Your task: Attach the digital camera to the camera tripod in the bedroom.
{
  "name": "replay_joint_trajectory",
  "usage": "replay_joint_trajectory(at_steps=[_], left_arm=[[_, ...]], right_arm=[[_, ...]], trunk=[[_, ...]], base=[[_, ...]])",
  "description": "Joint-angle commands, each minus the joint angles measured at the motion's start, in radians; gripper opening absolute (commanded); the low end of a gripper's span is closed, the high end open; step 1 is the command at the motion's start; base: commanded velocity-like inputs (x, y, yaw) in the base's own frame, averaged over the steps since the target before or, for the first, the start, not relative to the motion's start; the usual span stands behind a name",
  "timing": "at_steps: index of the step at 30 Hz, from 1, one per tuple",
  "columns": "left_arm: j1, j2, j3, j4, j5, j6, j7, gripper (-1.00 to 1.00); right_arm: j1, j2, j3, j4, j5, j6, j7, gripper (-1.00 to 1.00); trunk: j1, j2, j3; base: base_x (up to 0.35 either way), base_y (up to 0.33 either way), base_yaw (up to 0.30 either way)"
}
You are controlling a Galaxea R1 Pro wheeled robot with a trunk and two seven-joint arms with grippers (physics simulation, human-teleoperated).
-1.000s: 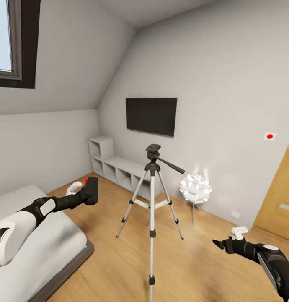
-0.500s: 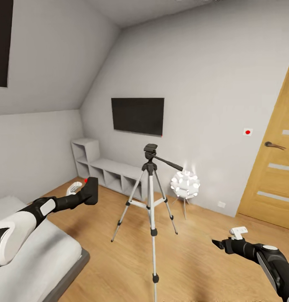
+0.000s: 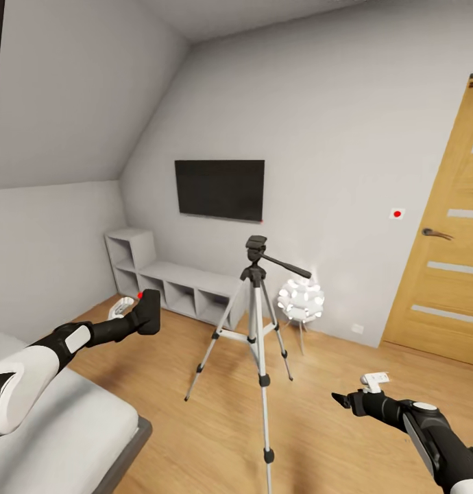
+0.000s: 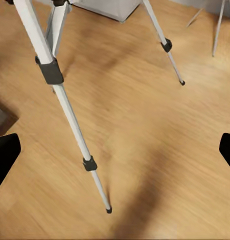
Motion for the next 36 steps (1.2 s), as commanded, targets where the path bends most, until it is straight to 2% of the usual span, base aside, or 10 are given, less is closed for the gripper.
replay_joint_trajectory(at_steps=[1,4,5,6,12,20,27,36], left_arm=[[0.000,0.000,0.010,-0.001,0.001,0.008,-0.002,-1.00],[0.000,0.000,0.010,0.000,0.001,0.008,-0.001,-1.00],[0.000,-0.001,0.010,-0.001,0.002,0.008,0.001,-1.00],[0.000,-0.001,0.010,-0.001,0.002,0.008,0.001,-1.00],[0.000,-0.002,0.010,0.000,0.003,0.008,0.002,-1.00],[0.000,-0.003,0.010,-0.001,0.000,0.006,0.004,-1.00],[0.000,-0.004,0.010,-0.001,-0.006,0.006,0.004,-1.00],[0.000,-0.004,0.010,-0.001,-0.009,0.008,0.000,-1.00]], right_arm=[[0.000,0.013,-0.004,0.000,0.007,0.005,0.009,1.00],[-0.001,0.030,-0.004,0.003,0.006,0.005,0.010,1.00],[0.000,0.067,-0.003,0.007,0.004,0.006,0.013,1.00],[0.000,0.078,-0.003,0.008,0.004,0.006,0.014,1.00],[0.001,0.108,0.016,0.009,0.003,0.006,0.015,1.00],[0.000,0.119,0.057,0.010,0.002,0.006,0.014,1.00],[0.000,0.119,0.063,0.010,0.004,0.005,0.013,1.00],[0.000,0.117,0.065,0.011,0.005,0.006,0.008,1.00]], trunk=[[0.000,-0.001,0.000],[0.000,-0.001,0.000],[0.000,-0.001,0.000],[0.000,-0.001,0.000],[0.000,-0.001,0.000],[0.000,-0.001,0.000],[0.000,-0.001,0.000],[0.000,-0.001,0.000]], base=[[0.025,0.101,-0.022],[0.016,0.065,-0.014],[0.003,0.014,-0.003],[0.002,0.009,-0.002],[0.001,0.004,-0.001],[0.000,0.000,0.000],[0.047,0.042,0.000],[0.202,0.250,-0.026]])
